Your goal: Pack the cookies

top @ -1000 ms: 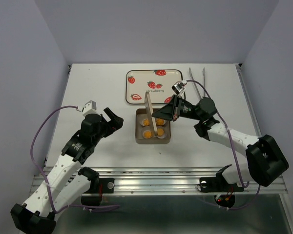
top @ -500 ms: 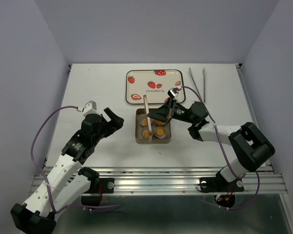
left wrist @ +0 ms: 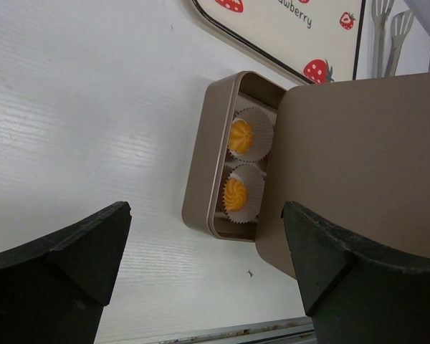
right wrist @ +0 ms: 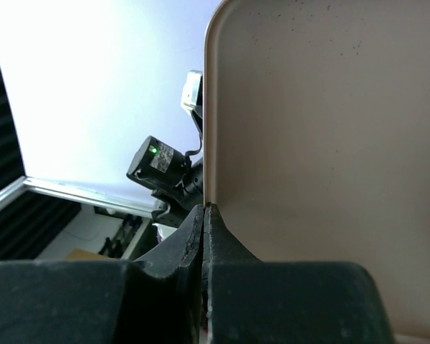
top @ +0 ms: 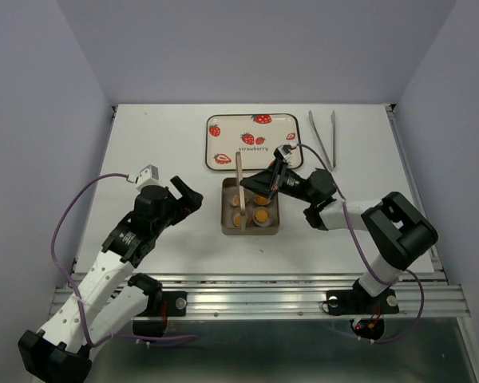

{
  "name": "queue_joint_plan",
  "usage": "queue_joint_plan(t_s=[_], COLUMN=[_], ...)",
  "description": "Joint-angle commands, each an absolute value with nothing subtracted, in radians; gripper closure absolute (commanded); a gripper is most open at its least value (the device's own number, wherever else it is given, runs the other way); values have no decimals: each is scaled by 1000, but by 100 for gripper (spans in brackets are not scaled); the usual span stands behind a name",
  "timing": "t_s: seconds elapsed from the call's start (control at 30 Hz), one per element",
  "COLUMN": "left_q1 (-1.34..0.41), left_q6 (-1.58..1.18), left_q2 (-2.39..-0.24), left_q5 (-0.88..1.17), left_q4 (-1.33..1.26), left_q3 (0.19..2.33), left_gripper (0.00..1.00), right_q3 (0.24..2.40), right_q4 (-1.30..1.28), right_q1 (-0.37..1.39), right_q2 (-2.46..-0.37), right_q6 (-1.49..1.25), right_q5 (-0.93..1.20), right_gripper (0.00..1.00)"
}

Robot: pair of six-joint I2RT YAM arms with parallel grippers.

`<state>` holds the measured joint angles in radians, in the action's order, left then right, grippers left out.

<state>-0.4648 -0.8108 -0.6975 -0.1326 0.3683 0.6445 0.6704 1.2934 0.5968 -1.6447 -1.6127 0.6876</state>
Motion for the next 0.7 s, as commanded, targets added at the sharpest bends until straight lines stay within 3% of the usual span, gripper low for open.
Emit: queue_joint_plan(t_s=[0.0,0.67], left_q1=[-469,-469], left_q6=[-811,-815], left_q2=[-698,-710], left_q5=[-144,-175], left_q4=[371,379], left_q3=[660,676], left_gripper=[1,1], right_q3=[672,700], right_q4=[1483,1436], right_q1=[606,566], right_q2=[-1687,-1689], right_q6=[-1655,-1628], right_q5=[689,723], right_gripper=[98,75])
